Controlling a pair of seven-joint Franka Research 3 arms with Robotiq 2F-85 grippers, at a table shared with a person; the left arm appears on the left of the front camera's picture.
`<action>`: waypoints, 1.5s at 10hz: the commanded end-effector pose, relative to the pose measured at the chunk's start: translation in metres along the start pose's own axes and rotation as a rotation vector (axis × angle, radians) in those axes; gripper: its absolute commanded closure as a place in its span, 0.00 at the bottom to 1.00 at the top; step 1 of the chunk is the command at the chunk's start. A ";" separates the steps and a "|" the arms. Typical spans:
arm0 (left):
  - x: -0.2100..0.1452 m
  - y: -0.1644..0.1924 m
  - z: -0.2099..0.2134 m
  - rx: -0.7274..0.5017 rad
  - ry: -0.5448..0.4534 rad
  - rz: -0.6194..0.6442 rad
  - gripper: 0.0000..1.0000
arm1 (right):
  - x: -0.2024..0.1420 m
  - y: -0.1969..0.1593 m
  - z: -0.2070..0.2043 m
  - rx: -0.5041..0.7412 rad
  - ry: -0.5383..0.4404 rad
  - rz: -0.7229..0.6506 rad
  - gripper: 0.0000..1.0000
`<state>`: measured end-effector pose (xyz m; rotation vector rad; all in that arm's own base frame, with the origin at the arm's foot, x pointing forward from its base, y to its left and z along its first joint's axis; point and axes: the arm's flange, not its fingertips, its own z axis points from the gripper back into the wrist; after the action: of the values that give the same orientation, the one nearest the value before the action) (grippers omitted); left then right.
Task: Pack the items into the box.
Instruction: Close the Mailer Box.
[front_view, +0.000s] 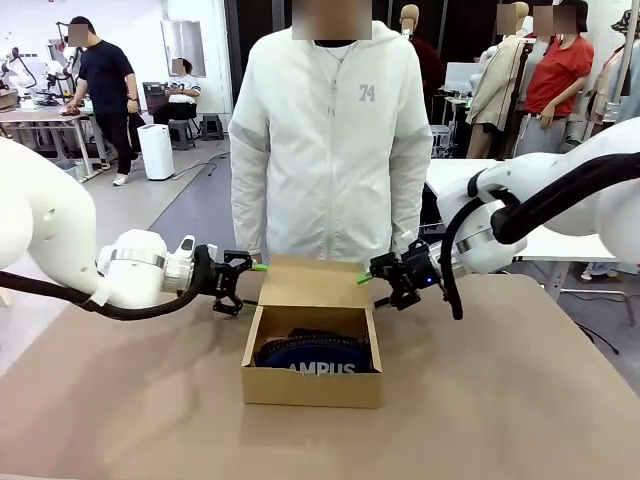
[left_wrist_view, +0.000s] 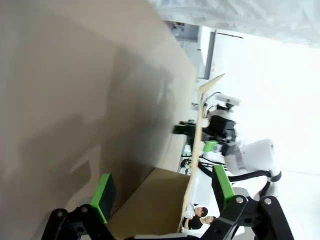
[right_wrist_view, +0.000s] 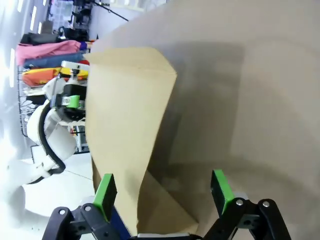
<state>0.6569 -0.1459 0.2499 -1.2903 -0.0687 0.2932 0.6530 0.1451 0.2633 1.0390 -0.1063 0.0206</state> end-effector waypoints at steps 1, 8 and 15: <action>-0.011 -0.001 -0.006 -0.091 -0.049 -0.060 0.00 | 0.016 -0.002 -0.016 0.041 -0.008 -0.071 0.00; -0.013 -0.001 -0.014 -0.174 0.078 -0.111 0.00 | 0.014 -0.001 -0.016 0.269 0.011 -0.147 0.00; -0.014 -0.003 -0.014 -0.169 0.126 -0.146 0.39 | 0.009 0.003 -0.010 0.310 0.013 -0.089 0.54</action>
<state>0.6463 -0.1639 0.2485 -1.4623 -0.0707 0.1218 0.6610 0.1550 0.2584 1.3325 -0.0019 -0.0471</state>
